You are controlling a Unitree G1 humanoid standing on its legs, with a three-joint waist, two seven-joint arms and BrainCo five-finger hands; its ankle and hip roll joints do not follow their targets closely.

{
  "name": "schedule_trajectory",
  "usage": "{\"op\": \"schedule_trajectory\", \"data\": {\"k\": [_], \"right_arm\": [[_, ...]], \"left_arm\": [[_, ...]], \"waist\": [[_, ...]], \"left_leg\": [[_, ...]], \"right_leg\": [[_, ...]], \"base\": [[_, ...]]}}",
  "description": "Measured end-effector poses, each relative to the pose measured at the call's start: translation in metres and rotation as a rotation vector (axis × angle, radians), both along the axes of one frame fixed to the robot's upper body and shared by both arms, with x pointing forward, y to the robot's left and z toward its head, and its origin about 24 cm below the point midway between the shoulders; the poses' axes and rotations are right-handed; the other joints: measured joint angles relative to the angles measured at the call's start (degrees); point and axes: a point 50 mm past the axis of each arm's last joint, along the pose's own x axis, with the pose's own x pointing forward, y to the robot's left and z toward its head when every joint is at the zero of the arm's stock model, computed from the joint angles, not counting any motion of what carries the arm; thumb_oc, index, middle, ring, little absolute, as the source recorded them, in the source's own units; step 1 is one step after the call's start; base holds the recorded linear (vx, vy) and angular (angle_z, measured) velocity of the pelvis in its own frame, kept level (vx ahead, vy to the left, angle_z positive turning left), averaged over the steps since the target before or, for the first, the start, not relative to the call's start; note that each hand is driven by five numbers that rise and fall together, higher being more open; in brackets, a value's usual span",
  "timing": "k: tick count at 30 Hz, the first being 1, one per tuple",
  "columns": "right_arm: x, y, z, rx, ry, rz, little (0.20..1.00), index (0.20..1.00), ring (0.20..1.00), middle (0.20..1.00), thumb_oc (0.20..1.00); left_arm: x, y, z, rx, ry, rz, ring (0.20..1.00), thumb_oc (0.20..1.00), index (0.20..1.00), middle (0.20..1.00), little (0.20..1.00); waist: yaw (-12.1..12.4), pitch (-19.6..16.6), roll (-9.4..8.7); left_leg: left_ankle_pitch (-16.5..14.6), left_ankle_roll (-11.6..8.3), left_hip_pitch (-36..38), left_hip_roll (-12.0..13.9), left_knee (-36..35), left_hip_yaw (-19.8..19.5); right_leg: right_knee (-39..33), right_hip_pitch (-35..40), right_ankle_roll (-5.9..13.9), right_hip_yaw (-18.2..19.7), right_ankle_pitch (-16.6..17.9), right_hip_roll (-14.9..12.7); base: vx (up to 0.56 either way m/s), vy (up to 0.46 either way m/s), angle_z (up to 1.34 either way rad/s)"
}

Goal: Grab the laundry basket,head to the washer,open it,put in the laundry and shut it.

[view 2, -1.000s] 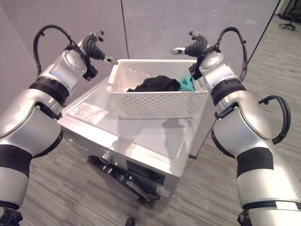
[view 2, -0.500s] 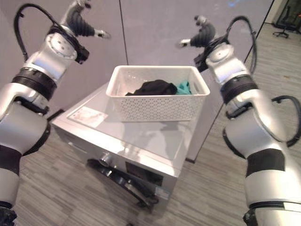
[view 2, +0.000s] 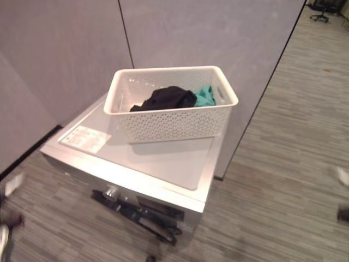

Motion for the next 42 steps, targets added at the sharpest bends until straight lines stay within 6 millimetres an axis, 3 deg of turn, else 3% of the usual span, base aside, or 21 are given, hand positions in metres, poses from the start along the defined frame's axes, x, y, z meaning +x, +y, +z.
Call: {"op": "schedule_trajectory", "data": {"k": [3,5,6,9,10,12,15,20,23,26,27,29,30,31,32,34,35,37,40,41,42], "right_arm": [[0.002,0.037,-0.044,0.101,0.143,0.138,1.000,1.000,1.000,1.000,1.000],[0.015,0.059,-0.080,0.194,0.224,0.179,1.000,1.000,1.000,1.000,1.000],[0.018,0.074,-0.100,0.253,0.319,0.227,1.000,1.000,1.000,1.000,1.000],[0.016,0.096,-0.128,0.338,0.373,0.220,1.000,1.000,1.000,1.000,1.000],[0.010,0.115,-0.147,0.377,0.471,0.261,1.000,1.000,1.000,1.000,1.000],[0.005,0.136,-0.167,0.405,0.602,0.320,1.000,1.000,1.000,1.000,1.000],[-0.004,0.161,-0.187,0.471,0.704,0.313,1.000,1.000,1.000,1.000,1.000],[-0.039,0.194,-0.212,0.572,0.920,0.303,1.000,1.000,1.000,1.000,1.000],[-0.041,0.195,-0.212,0.577,0.925,0.304,1.000,1.000,1.000,1.000,1.000],[-0.038,0.192,-0.211,0.572,0.921,0.307,1.000,1.000,1.000,1.000,1.000],[-0.034,0.189,-0.210,0.560,0.912,0.311,1.000,1.000,1.000,1.000,1.000],[-0.033,0.181,-0.207,0.540,0.909,0.309,1.000,1.000,1.000,1.000,1.000],[-0.032,0.180,-0.207,0.525,0.914,0.321,1.000,1.000,1.000,1.000,1.000],[-0.026,0.182,-0.206,0.517,0.906,0.336,1.000,1.000,1.000,1.000,1.000],[-0.020,0.183,-0.205,0.512,0.894,0.349,1.000,1.000,1.000,1.000,1.000],[-0.021,0.173,-0.202,0.491,0.892,0.323,1.000,1.000,1.000,1.000,1.000],[-0.021,0.167,-0.201,0.482,0.892,0.304,1.000,1.000,1.000,1.000,1.000],[-0.026,0.158,-0.200,0.472,0.896,0.279,1.000,1.000,1.000,1.000,1.000],[-0.029,0.150,-0.198,0.471,0.893,0.250,1.000,1.000,1.000,1.000,1.000],[-0.027,0.151,-0.198,0.476,0.885,0.248,1.000,1.000,1.000,1.000,1.000],[-0.023,0.150,-0.196,0.516,0.815,0.209,1.000,1.000,1.000,1.000,1.000]], "left_arm": [[-0.001,-0.039,-0.041,-0.141,0.054,-0.057,1.000,1.000,1.000,1.000,1.000],[-0.006,-0.066,-0.089,-0.254,0.249,-0.088,1.000,1.000,1.000,1.000,1.000],[-0.013,-0.089,-0.116,-0.348,0.411,-0.155,1.000,1.000,1.000,1.000,1.000],[-0.020,-0.128,-0.137,-0.410,0.505,-0.256,1.000,1.000,1.000,1.000,1.000],[-0.024,-0.159,-0.150,-0.506,0.545,-0.296,1.000,1.000,1.000,1.000,1.000],[-0.022,-0.180,-0.160,-0.592,0.581,-0.301,1.000,1.000,1.000,1.000,1.000],[-0.008,-0.187,-0.161,-0.579,0.616,-0.372,1.000,1.000,1.000,1.000,1.000],[-0.009,-0.192,-0.163,-0.572,0.672,-0.424,1.000,1.000,1.000,1.000,1.000],[-0.008,-0.192,-0.163,-0.555,0.686,-0.450,1.000,1.000,1.000,1.000,1.000],[-0.006,-0.191,-0.162,-0.550,0.677,-0.448,1.000,1.000,1.000,1.000,1.000],[-0.001,-0.191,-0.161,-0.544,0.665,-0.454,1.000,1.000,1.000,1.000,1.000],[0.010,-0.193,-0.159,-0.536,0.650,-0.470,1.000,1.000,1.000,1.000,1.000],[0.012,-0.191,-0.158,-0.533,0.650,-0.466,1.000,1.000,1.000,1.000,1.000],[0.019,-0.185,-0.155,-0.515,0.637,-0.464,1.000,1.000,1.000,1.000,1.000],[0.029,-0.175,-0.151,-0.475,0.631,-0.468,1.000,1.000,1.000,1.000,1.000],[0.035,-0.177,-0.149,-0.467,0.624,-0.480,1.000,1.000,1.000,1.000,1.000],[0.036,-0.182,-0.150,-0.476,0.620,-0.492,1.000,1.000,1.000,1.000,1.000],[0.036,-0.194,-0.152,-0.490,0.625,-0.523,1.000,1.000,1.000,1.000,1.000],[0.041,-0.214,-0.153,-0.500,0.635,-0.598,1.000,1.000,1.000,1.000,1.000],[0.041,-0.216,-0.153,-0.493,0.640,-0.619,1.000,1.000,1.000,1.000,1.000],[0.038,-0.223,-0.154,-0.468,0.668,-0.688,1.000,1.000,1.000,1.000,1.000]], "waist": [[0.1,0.0,0.30],[0.0,-0.3,0.51],[0.1,-0.3,0.71],[-0.1,0.0,0.30],[0.1,0.2,0.10],[-0.1,0.3,0.05],[0.1,1.3,-0.48],[0.7,1.0,-0.24],[1.2,0.9,0.54],[1.8,1.6,1.66],[2.2,1.9,2.45],[2.6,2.6,2.09],[2.5,2.8,0.94],[2.4,3.6,-0.54],[1.3,4.6,-4.38],[-0.4,4.9,-5.21],[-1.3,4.8,-4.32],[-2.9,4.2,-3.28],[-4.0,4.4,-0.88],[-4.5,4.5,-0.57],[-4.7,4.2,0.56]], "left_leg": [[-0.7,-0.49,-1.3,0.4,-0.3,0.3],[-0.6,-0.56,-1.4,0.7,-0.3,1.3],[-0.5,-0.66,-1.6,0.8,-0.3,1.9],[-0.1,-0.94,-1.9,1.0,-0.2,2.3],[0.2,-1.06,-2.3,1.1,-0.2,2.6],[1.1,-0.93,-2.4,1.2,-0.2,2.6],[1.3,-1.05,-2.4,1.5,0.0,2.1],[1.6,-1.50,-1.4,2.4,0.0,1.2],[2.1,-2.28,-1.5,3.4,0.1,0.4],[3.2,-4.09,-3.5,5.2,0.0,-1.8],[4.6,-5.72,-5.9,6.0,1.1,-3.6],[8.5,-9.71,-8.8,6.6,0.1,-4.3],[5.0,-9.03,-10.1,6.2,1.6,-2.0],[3.2,-6.99,-10.6,5.1,5.6,-0.2],[0.3,-6.22,-10.2,4.6,13.6,2.3],[-2.0,-7.10,-7.7,6.7,20.9,2.7],[-3.4,-7.93,-5.7,8.5,25.9,1.2],[-4.3,-8.75,-1.4,9.8,27.3,-1.1],[-3.3,-8.99,6.1,8.6,19.5,-3.2],[-4.4,-8.83,7.8,9.1,16.2,-2.5],[-5.5,-9.17,12.4,9.7,7.9,1.6]], "right_leg": [[-0.2,-1.6,-0.19,0.0,0.0,0.2],[-0.4,-2.0,-0.26,0.3,0.3,0.3],[-0.5,-2.2,-0.24,0.8,0.6,0.3],[-0.5,-2.9,-0.23,1.0,1.0,0.4],[-0.5,-3.3,-0.12,1.0,1.1,0.4],[-0.4,-3.2,-0.11,1.0,1.5,0.6],[-0.5,-3.1,-0.23,0.8,1.5,1.0],[-0.5,-1.5,-0.95,-0.2,1.0,2.1],[-0.5,-1.4,-1.29,-0.5,0.9,3.6],[-0.1,-2.3,-3.18,-2.2,1.3,5.5],[0.8,-4.4,-4.23,-3.5,1.0,6.7],[0.4,-6.4,-7.64,-6.6,3.1,7.0],[-0.5,-7.0,-8.47,-7.4,4.2,5.8],[0.0,-7.2,-8.61,-7.5,4.6,4.3],[-0.2,-8.1,-8.57,-7.9,5.4,1.2],[-0.4,-8.0,-8.68,-9.0,5.4,-0.1],[-0.3,-7.9,-8.40,-9.7,5.4,0.2],[-0.1,-8.7,-8.28,-10.8,5.5,0.2],[0.0,-10.1,-6.35,-11.0,7.3,0.4],[0.1,-10.2,-5.95,-11.5,8.1,0.0],[1.0,-11.0,-4.11,-11.3,8.4,-0.4]], "base": [[-0.02,-0.024,0.06],[-0.05,-0.013,-0.07],[-0.05,-0.011,-0.14],[-0.04,-0.018,-0.10],[-0.05,-0.034,-0.08],[-0.02,-0.018,-0.02],[0.01,-0.074,0.05],[0.02,-0.124,0.09],[-0.13,-0.130,0.08],[-0.19,-0.080,0.31],[-0.34,-0.086,0.52],[-0.28,-0.033,0.54],[-0.26,0.011,0.39],[-0.22,0.028,0.35],[-0.17,0.048,0.35],[-0.15,0.080,0.47],[-0.13,0.109,0.54],[-0.08,0.116,0.42],[-0.12,0.191,0.29],[-0.25,0.384,0.18],[-0.21,0.278,0.15]]}}
